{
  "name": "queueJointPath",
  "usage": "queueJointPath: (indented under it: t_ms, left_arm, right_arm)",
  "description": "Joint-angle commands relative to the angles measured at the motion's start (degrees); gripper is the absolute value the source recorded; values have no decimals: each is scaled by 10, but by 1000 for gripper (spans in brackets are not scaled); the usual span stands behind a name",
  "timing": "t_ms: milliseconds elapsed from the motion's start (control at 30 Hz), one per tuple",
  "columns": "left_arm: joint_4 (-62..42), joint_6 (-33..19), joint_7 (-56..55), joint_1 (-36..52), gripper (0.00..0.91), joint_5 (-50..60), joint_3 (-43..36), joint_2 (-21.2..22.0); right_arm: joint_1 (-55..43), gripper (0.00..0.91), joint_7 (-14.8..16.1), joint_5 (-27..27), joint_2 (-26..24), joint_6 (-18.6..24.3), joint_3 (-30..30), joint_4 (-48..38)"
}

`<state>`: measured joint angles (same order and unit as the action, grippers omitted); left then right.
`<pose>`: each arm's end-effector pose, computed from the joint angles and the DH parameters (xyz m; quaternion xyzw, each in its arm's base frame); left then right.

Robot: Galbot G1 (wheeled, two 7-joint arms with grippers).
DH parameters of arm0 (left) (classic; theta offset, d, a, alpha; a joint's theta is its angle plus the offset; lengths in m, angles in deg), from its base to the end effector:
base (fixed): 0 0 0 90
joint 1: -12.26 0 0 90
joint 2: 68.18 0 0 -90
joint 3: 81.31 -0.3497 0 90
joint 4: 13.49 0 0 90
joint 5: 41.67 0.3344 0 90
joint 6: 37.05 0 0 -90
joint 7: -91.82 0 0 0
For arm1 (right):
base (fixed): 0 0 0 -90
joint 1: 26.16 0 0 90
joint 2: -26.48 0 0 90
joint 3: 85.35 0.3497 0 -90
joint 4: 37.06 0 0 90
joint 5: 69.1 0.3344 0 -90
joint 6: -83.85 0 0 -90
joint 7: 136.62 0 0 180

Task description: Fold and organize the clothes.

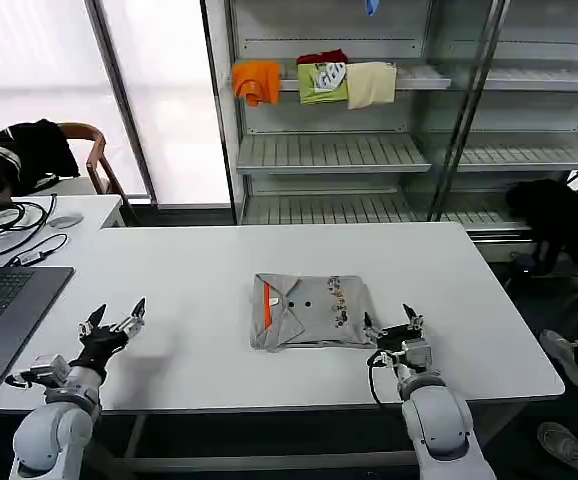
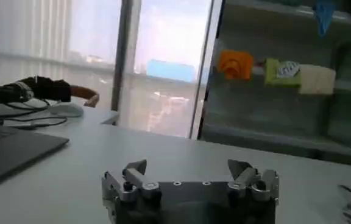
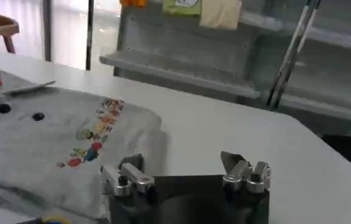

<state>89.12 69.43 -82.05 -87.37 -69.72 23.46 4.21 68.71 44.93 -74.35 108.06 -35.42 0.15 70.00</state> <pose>0.2712 0.1630 -0.2880 0.0177 -0.9937 0.0839 0.0716 0.2961 -0.0120 -0.2787 0.0316 -0.9814 0.1164 0.1492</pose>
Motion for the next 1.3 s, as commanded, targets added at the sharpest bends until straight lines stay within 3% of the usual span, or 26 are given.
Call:
queueJointPath:
  t_ms: [33, 267, 333, 467, 600, 1000, 1300]
  left_arm:
    - [1, -3, 0, -6, 907, -2, 0, 2]
    - [4, -2, -1, -8, 907, -9, 3, 0]
    - [5, -2, -1, -8, 907, -9, 4, 0]
    - [8, 0, -1, -9, 907, -10, 6, -1]
    - [10, 1, -1, -7, 907, -10, 7, -5]
    - [17, 2, -1, -13, 907, -14, 10, -9]
    - [18, 4, -3, -14, 907, -20, 11, -8]
  right_arm:
    - [6, 907, -5, -35, -13, -12, 12, 10]
    - [17, 907, -11, 2, -52, 17, 71, 34]
    - [15, 907, -12, 6, -61, 16, 83, 31]
    - [7, 907, -16, 67, -95, 3, 114, 16]
    - [3, 907, -3, 82, -116, 18, 131, -1]
    - [-4, 907, 29, 108, -122, 58, 136, -18]
    - [-4, 907, 10, 132, -118, 77, 130, -19]
